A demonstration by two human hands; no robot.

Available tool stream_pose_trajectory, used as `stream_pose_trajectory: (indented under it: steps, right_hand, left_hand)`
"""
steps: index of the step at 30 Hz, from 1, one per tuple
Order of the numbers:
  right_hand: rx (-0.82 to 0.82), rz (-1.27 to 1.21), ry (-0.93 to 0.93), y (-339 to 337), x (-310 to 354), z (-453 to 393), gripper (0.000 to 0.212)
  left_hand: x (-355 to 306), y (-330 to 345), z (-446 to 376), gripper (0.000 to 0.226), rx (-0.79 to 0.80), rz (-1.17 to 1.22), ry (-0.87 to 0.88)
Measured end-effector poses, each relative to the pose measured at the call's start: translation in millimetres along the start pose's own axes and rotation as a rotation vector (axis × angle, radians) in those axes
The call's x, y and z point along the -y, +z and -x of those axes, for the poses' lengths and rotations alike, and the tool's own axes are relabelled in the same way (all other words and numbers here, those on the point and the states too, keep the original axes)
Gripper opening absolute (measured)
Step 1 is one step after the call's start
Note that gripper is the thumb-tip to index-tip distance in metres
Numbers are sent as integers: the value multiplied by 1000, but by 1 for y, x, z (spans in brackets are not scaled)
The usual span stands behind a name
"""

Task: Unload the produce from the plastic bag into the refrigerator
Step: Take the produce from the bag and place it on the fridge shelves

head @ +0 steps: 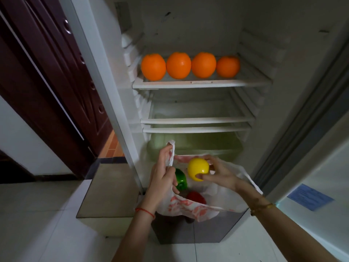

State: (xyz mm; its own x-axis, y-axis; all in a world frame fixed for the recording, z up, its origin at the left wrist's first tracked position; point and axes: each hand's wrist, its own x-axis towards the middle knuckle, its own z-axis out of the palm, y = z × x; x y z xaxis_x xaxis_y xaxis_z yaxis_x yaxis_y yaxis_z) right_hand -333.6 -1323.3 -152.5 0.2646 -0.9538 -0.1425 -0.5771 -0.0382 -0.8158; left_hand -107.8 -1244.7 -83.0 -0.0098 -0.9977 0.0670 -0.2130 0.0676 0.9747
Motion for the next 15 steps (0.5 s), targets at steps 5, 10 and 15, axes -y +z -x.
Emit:
stream_pose_trajectory:
  steps: [5,10,15]
  right_hand:
    - [-112,-43,112,-21,-5,-7,62]
    - [-109,-173,86,-29,3,-5,60]
    - [-101,-336,-25,-45,36,11,66]
  left_hand:
    - [-1,2,-6,62,-24,-21,12]
    - [-3,4,-9,63,-27,-35,16]
    - [-2,5,-17,64,-14,-20,-25]
